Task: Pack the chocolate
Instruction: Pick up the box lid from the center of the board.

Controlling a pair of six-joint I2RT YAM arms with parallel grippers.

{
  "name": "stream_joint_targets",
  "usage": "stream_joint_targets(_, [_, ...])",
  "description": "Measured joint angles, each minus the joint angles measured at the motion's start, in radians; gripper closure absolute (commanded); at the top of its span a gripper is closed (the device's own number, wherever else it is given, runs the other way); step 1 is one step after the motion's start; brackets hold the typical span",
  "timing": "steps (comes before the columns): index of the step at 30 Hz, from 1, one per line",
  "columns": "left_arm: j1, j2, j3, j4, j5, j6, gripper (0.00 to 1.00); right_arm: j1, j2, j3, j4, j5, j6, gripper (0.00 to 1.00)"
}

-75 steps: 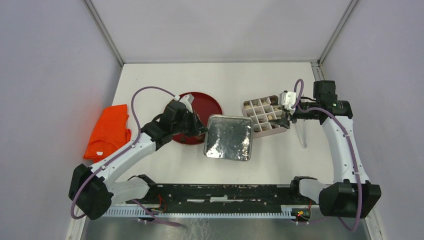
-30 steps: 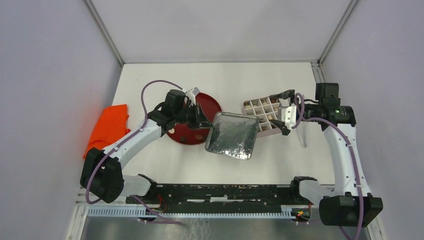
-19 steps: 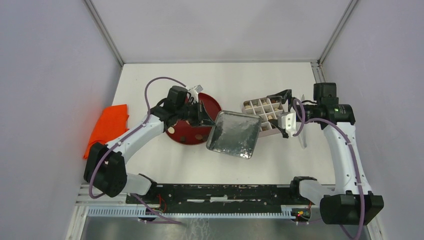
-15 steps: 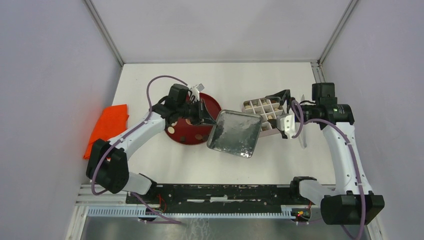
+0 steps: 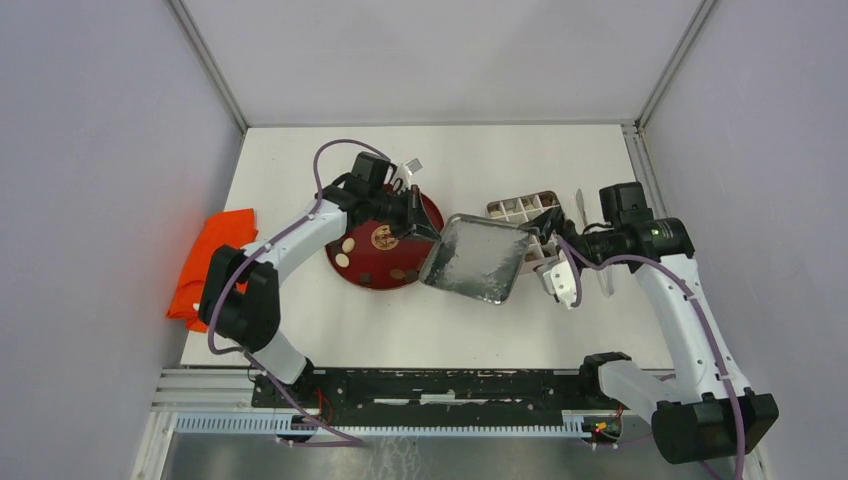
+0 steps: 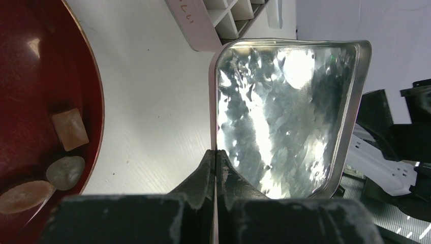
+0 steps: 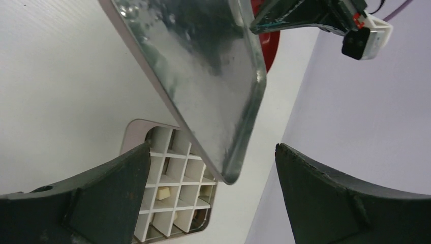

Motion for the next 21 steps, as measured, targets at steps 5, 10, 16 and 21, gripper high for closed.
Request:
stream_joint_targets(5, [0.003, 0.038, 0.031, -0.002, 0.035, 0.002, 0.98, 0.020, -0.036, -0.062, 0.005, 0.051, 0.000, 0.02])
stream_joint_targets(10, [0.003, 0.056, 0.033, -0.002, 0.071, 0.001, 0.98, 0.053, -0.040, -0.081, 0.077, 0.061, 0.000, 0.04])
stream_joint_targets(16, [0.003, 0.069, 0.033, 0.000, 0.103, 0.001, 0.98, 0.095, -0.038, -0.091, 0.179, 0.070, 0.000, 0.10])
stream_joint_targets(21, [0.000, 0.084, 0.033, 0.010, 0.127, -0.001, 0.98, 0.143, -0.039, -0.119, 0.226, 0.085, 0.000, 0.22])
